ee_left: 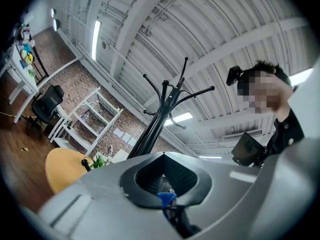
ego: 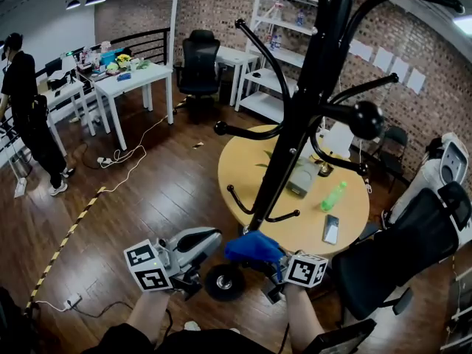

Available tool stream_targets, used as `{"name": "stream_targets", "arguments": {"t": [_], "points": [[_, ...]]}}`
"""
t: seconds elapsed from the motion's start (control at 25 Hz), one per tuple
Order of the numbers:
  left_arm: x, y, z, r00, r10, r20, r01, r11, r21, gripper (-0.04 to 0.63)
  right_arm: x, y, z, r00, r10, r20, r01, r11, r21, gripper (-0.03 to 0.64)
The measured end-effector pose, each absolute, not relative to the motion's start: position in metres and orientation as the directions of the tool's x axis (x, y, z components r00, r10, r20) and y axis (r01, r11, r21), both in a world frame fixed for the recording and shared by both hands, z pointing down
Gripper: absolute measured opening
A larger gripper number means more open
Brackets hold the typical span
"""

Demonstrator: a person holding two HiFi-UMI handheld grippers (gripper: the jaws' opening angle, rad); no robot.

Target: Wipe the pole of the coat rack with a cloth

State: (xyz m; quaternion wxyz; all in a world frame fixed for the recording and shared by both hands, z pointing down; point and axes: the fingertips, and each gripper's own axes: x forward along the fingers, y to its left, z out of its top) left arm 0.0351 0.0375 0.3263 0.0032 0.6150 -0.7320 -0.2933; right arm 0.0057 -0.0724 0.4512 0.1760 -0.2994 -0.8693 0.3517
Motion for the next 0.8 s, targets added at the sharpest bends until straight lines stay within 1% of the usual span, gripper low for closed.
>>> {"name": "stream_targets", "arguments": {"t": [0.04, 0.12, 0.2, 0.28, 0.44, 0.48, 0.56, 0.64, 0.72, 0.8], "points": [[0.034, 0.038, 0.325, -0.244, -0.902, -0.356, -0.900, 0.074, 0.429, 0.002, -0.002, -0.074, 0.443, -0.777, 0.621, 0.102, 0.421, 0.633, -0.649, 0.026], [0.034, 0.039, 0.322, -0.244, -0.901, -0.360, -0.904, 0.077, 0.420, 0.002, -0.011, -0.074, 0.406, -0.797, 0.603, 0.036, 0.503, 0.697, -0.511, 0.027], [0.033, 0.042, 0.318, -0.247, -0.897, -0.366, -0.909, 0.083, 0.409, 0.002, -0.014, -0.071, 0.355, -0.788, 0.611, -0.069, 0.586, 0.711, -0.388, 0.028], [0.032, 0.045, 0.315, -0.251, -0.894, -0.372, -0.912, 0.089, 0.400, 0.002, -0.013, -0.068, 0.303, -0.768, 0.622, -0.154, 0.638, 0.720, -0.273, 0.028], [0.031, 0.052, 0.305, -0.255, -0.884, -0.391, -0.922, 0.101, 0.373, 0.002, -0.009, -0.068, 0.195, -0.728, 0.605, -0.322, 0.665, 0.737, -0.118, 0.026], [0.031, 0.054, 0.302, -0.255, -0.883, -0.395, -0.925, 0.103, 0.366, 0.002, -0.009, -0.069, 0.172, -0.722, 0.598, -0.349, 0.663, 0.742, -0.099, 0.026], [0.031, 0.058, 0.296, -0.254, -0.878, -0.405, -0.930, 0.106, 0.352, 0.002, -0.009, -0.067, 0.143, -0.717, 0.600, -0.354, 0.670, 0.733, -0.116, 0.027], [0.031, 0.061, 0.290, -0.253, -0.872, -0.420, -0.936, 0.112, 0.333, 0.002, -0.012, -0.061, 0.134, -0.709, 0.613, -0.349, 0.697, 0.686, -0.209, 0.026], [0.032, 0.064, 0.286, -0.251, -0.868, -0.428, -0.941, 0.114, 0.320, 0.002, -0.007, -0.058, 0.126, -0.692, 0.606, -0.393, 0.716, 0.646, -0.265, 0.027], [0.032, 0.065, 0.282, -0.244, -0.868, -0.433, -0.946, 0.113, 0.305, 0.002, 0.006, -0.059, 0.106, -0.682, 0.575, -0.452, 0.703, 0.685, -0.190, 0.027]]}}
